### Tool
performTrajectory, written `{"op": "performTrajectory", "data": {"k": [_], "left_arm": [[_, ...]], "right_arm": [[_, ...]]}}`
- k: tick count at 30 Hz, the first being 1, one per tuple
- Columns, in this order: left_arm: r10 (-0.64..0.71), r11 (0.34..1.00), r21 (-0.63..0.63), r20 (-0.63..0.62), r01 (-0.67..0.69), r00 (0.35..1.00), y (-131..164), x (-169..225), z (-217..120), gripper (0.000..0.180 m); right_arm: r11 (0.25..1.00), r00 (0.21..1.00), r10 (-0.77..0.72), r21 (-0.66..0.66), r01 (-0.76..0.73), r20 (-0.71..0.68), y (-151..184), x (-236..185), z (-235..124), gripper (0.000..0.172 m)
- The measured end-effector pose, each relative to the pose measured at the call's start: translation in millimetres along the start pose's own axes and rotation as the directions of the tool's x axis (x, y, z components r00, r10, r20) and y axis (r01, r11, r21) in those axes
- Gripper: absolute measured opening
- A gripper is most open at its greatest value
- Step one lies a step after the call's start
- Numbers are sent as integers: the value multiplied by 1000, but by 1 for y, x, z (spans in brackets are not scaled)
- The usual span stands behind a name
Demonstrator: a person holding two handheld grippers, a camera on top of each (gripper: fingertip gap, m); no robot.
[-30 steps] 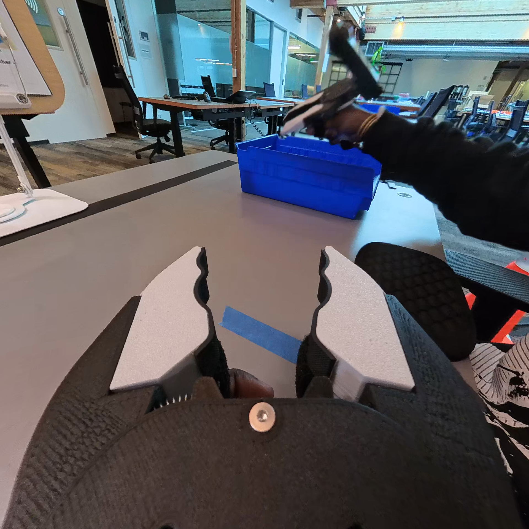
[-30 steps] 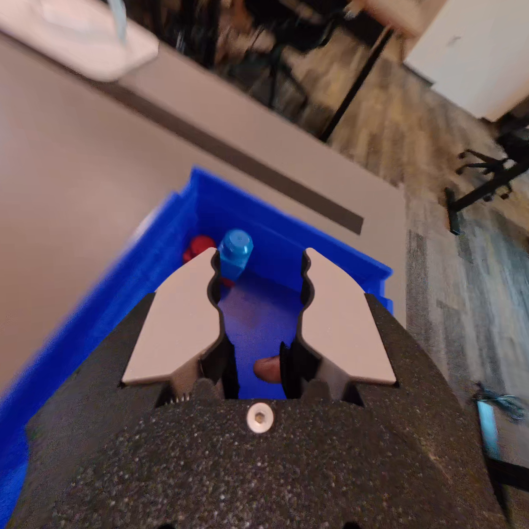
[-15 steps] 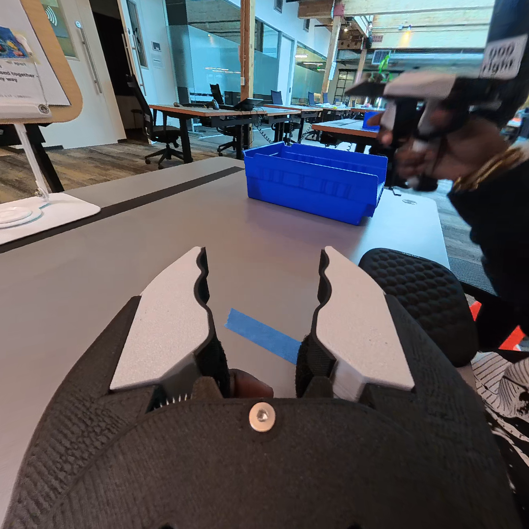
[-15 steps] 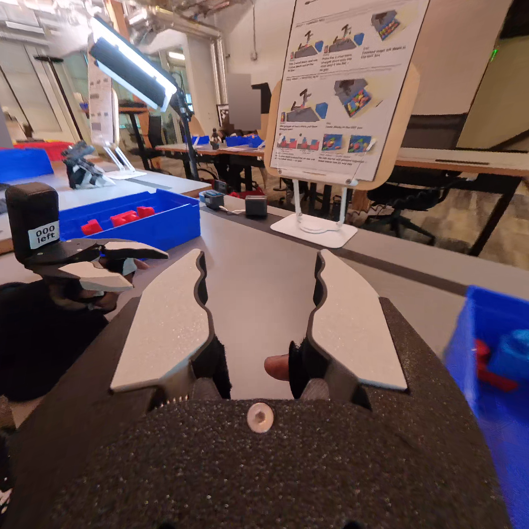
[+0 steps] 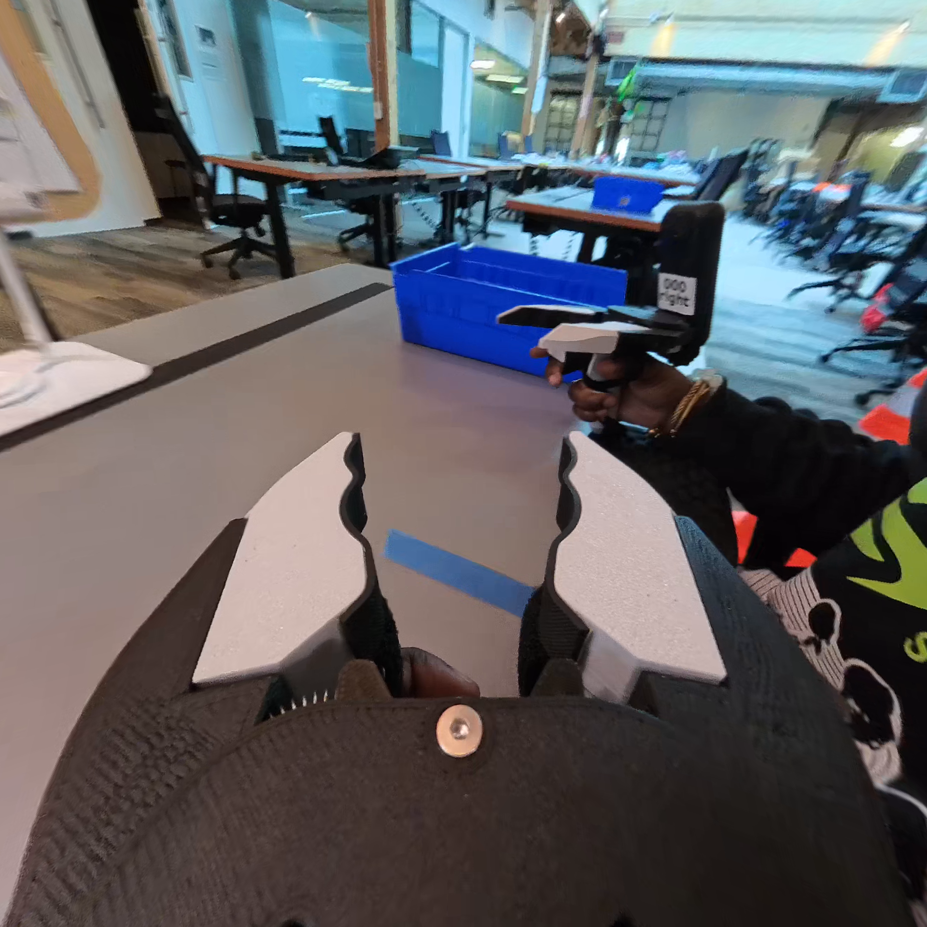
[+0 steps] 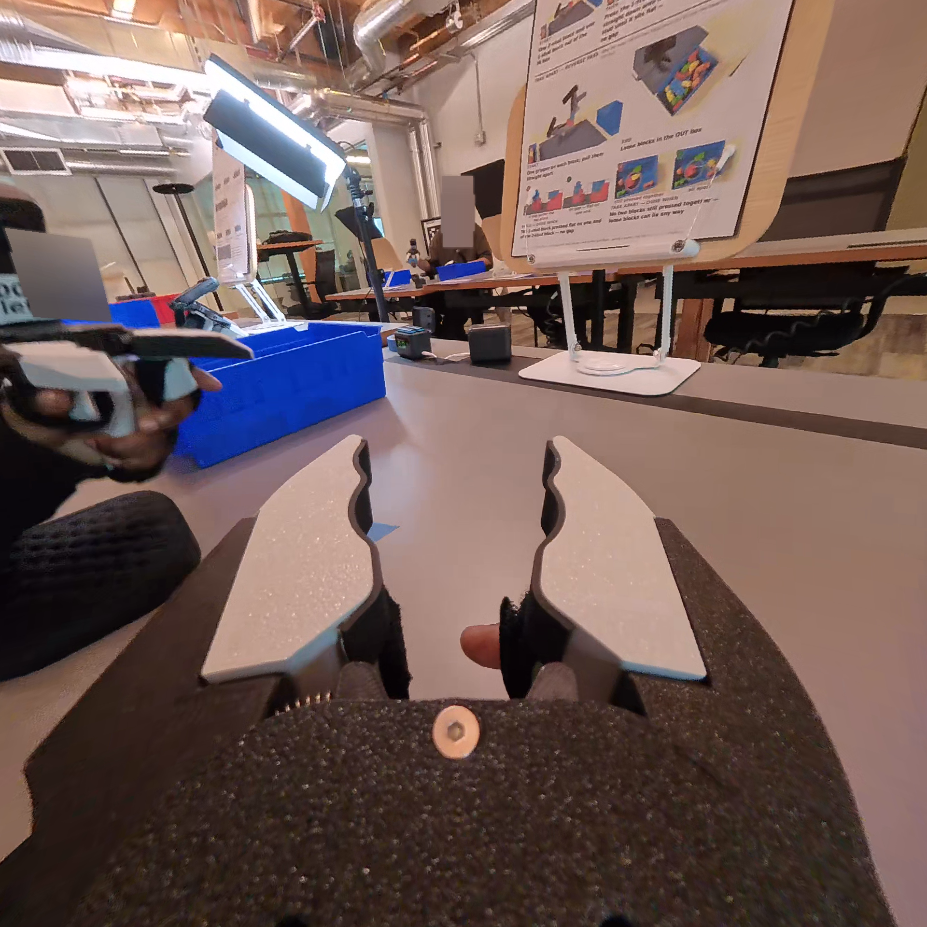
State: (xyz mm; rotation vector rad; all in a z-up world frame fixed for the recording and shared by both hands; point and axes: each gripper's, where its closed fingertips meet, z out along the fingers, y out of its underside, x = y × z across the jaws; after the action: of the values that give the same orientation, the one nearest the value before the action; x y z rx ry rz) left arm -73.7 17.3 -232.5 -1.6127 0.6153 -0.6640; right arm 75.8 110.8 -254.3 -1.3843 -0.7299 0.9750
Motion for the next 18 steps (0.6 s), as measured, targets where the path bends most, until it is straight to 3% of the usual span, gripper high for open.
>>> {"op": "performTrajectory", "data": {"k": [3, 6, 8, 12, 18], "left_arm": [[59, 996, -78, 224, -42, 973, -25, -36, -53, 74], [31, 983, -175, 454, 55, 891, -29, -86, -118, 74], [-15, 949, -253, 557, 187, 830, -11, -118, -152, 74], [-13, 793, -414, 722, 447, 692, 53, -172, -200, 72], [-52, 660, -478, 741, 580, 670, 107, -187, -205, 68]], "right_arm": [[1000, 1000, -2, 5, 2, 2, -1, 0, 0, 65], [1000, 1000, -6, -3, 6, 13, 0, -2, 1, 65], [1000, 1000, -12, -2, 12, 18, 0, -3, 0, 65], [1000, 1000, -22, 4, 22, 9, -1, -3, 0, 65], [999, 999, -42, -1, 42, 2, 0, -4, 0, 64]]}}
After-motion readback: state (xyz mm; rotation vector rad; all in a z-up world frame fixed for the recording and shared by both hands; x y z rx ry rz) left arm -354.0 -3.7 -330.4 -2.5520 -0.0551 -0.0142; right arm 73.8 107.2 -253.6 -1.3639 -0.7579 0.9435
